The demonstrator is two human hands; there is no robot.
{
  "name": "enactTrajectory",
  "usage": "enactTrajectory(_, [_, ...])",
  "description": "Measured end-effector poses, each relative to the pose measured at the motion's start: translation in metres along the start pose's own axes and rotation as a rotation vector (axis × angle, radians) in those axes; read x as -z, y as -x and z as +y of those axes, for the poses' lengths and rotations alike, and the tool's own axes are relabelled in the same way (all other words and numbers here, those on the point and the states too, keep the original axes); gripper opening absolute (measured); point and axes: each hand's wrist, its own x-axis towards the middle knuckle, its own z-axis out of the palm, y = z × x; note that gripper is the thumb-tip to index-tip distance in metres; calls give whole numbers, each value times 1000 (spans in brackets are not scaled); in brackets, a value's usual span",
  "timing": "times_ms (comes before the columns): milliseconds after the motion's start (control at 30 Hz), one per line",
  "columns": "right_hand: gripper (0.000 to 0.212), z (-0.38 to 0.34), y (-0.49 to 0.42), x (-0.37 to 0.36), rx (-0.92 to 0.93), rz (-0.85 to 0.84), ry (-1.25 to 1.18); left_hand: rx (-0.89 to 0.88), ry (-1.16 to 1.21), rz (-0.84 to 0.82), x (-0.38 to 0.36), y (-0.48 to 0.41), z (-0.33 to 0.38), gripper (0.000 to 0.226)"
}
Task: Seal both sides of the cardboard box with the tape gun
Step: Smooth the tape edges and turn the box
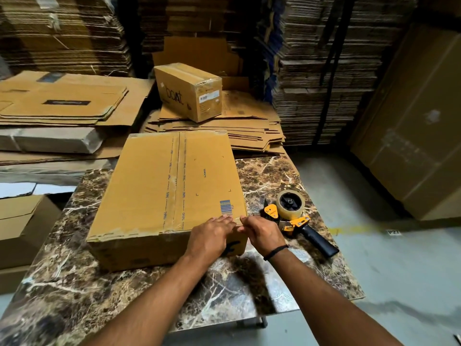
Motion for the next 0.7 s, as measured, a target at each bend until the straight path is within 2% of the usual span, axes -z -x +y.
enactTrajectory(100, [36,0,0,5,24,-16,11,-74,-76,-11,4,10,-10,35])
enactTrajectory(167, [54,-1,0,10,29,-29,80,-34,-104,4,11,23,-23,37])
enactTrajectory(233, [62,-5,-1,15,12,-32,166,66,-87,51,18,38,-43,41])
enactTrajectory(400, [48,-40,-16,18,-26,-22,430,171,-76,64,23,55,-55,50])
enactTrajectory(467, [46,-61,-20,8,28,-111,438,188,-86,74,21,54,-50,52])
enactTrajectory(567, [55,-80,-14,-14,134,-332,404,133,-80,46,26,57,-54,51])
enactTrajectory(633, [56,-79,-10,-18,127,-388,421,121,-75,-30,34,61,-67,50])
enactTrajectory(700, [55,-76,-11,-16,105,-411,426,213,-46,-38,47,71,-88,48])
